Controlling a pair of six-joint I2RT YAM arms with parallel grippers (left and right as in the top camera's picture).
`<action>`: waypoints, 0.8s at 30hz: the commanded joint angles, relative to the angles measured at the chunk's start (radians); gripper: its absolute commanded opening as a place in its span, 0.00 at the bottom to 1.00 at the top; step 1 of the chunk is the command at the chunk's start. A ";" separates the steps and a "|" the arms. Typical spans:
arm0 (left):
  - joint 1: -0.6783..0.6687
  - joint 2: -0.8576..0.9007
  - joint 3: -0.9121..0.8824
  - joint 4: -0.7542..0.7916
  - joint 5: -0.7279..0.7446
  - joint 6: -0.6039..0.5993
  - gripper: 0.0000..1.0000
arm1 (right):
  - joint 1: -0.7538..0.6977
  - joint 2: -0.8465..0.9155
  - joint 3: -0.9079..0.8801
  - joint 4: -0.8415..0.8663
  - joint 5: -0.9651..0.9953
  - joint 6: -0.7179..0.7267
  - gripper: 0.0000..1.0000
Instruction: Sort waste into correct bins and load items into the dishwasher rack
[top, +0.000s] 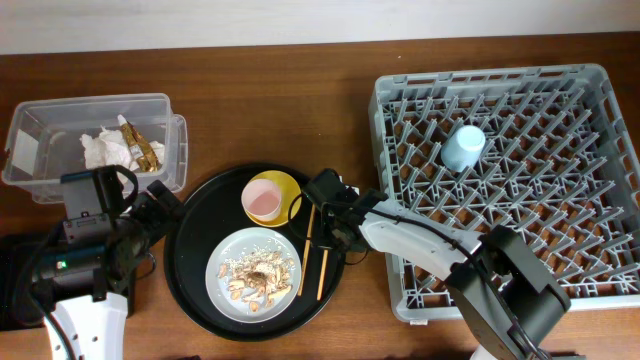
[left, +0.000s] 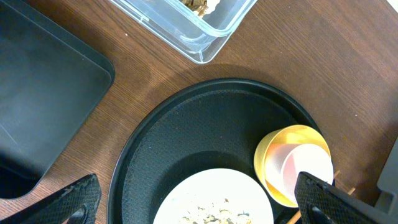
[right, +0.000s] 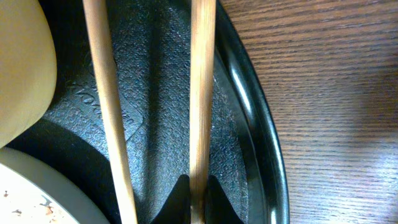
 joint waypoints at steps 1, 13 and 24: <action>0.003 -0.002 0.000 -0.001 0.007 0.005 0.99 | -0.007 -0.003 0.016 -0.011 -0.041 -0.043 0.04; 0.003 -0.002 0.000 -0.001 0.007 0.005 0.99 | -0.449 -0.160 0.424 -0.436 -0.059 -0.590 0.04; 0.003 -0.002 0.000 -0.001 0.007 0.005 0.99 | -0.665 -0.125 0.356 -0.454 -0.039 -0.912 0.04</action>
